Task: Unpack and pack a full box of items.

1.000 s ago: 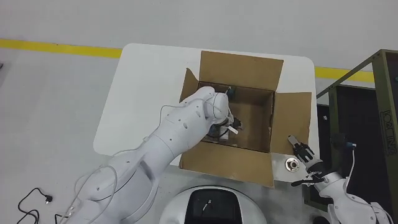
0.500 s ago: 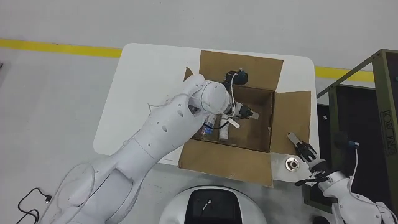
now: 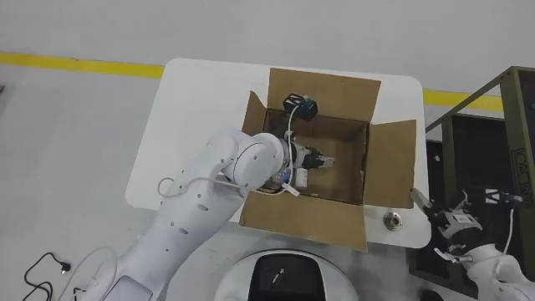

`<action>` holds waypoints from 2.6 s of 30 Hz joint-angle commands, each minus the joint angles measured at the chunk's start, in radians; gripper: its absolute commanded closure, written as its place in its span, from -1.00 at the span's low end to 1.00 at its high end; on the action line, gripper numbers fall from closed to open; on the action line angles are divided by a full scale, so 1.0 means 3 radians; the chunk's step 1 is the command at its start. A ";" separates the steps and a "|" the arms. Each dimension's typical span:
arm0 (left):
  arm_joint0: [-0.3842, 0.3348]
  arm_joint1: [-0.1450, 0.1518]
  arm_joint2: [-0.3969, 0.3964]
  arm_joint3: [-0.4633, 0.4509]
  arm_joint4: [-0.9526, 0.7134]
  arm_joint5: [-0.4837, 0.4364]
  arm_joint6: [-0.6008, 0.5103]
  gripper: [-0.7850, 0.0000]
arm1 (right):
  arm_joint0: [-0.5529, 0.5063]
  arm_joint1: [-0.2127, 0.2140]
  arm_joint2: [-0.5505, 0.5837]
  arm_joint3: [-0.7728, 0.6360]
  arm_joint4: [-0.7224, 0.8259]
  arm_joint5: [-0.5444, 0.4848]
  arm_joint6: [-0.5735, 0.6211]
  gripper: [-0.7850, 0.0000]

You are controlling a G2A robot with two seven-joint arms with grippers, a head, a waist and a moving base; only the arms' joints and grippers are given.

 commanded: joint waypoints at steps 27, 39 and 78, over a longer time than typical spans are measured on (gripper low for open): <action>0.0000 0.0000 0.0000 0.0000 0.0000 0.0000 0.0000 -1.00 | -0.0174 0.0062 0.0194 0.0037 -0.0817 -0.0645 0.0456 -1.00; 0.0000 0.0000 0.0000 0.0000 0.0000 0.0000 0.0000 -1.00 | 0.0269 0.0105 -0.0288 0.0416 -0.1485 -0.0678 0.0805 0.55; 0.0000 0.0000 0.0000 0.0000 0.0000 0.0000 0.0000 -1.00 | 0.1188 0.0119 -0.1146 0.1207 -0.1988 -0.0647 0.1486 0.30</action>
